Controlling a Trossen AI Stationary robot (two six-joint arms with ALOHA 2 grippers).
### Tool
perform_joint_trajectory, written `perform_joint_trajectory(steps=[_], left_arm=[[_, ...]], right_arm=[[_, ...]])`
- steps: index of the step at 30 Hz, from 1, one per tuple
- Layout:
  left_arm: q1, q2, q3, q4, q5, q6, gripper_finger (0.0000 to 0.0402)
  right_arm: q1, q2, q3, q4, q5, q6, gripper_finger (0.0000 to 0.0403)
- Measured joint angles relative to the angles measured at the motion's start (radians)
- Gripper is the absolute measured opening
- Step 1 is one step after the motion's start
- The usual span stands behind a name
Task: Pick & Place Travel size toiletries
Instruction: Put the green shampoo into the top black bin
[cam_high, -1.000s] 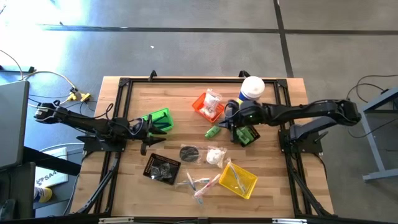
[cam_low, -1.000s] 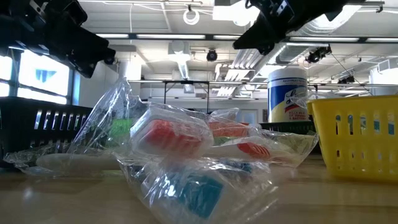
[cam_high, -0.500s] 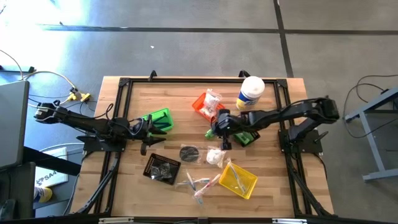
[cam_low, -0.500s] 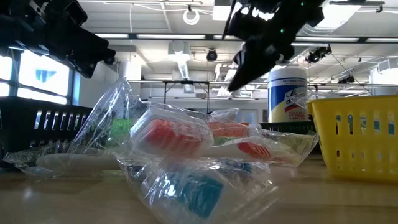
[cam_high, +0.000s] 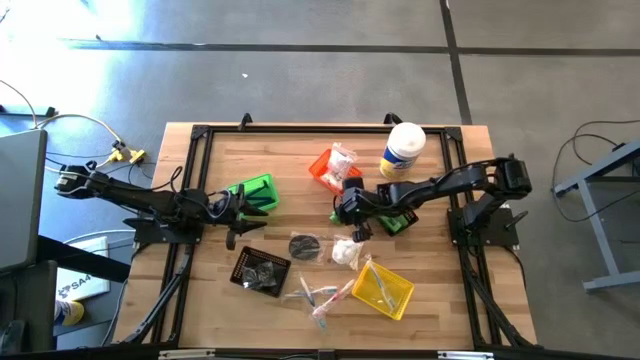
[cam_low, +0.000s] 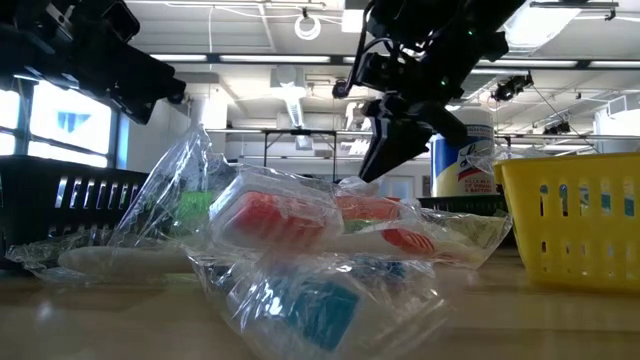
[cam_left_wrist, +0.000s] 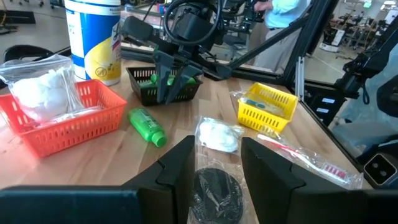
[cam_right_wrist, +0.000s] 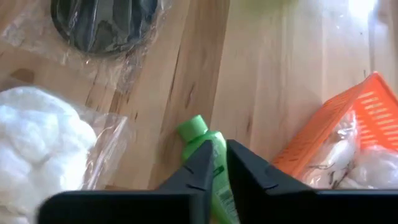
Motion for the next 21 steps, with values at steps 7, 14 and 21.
perform_joint_trajectory(steps=[7, 14, 21], left_arm=[[0.000, 0.000, 0.000, 0.000, -0.005, 0.005, 0.0126], [0.000, 0.000, 0.000, 0.000, -0.006, 0.007, 0.0126], [0.000, 0.000, 0.000, 0.000, -0.006, 0.005, 0.0126]], right_arm=[[0.000, 0.000, 0.000, 0.049, -0.003, -0.085, 0.0166], [-0.024, 0.000, 0.000, 0.063, -0.007, -0.093, 0.0164], [-0.059, 0.002, 0.000, 0.061, -0.099, 0.015, 0.0022]])
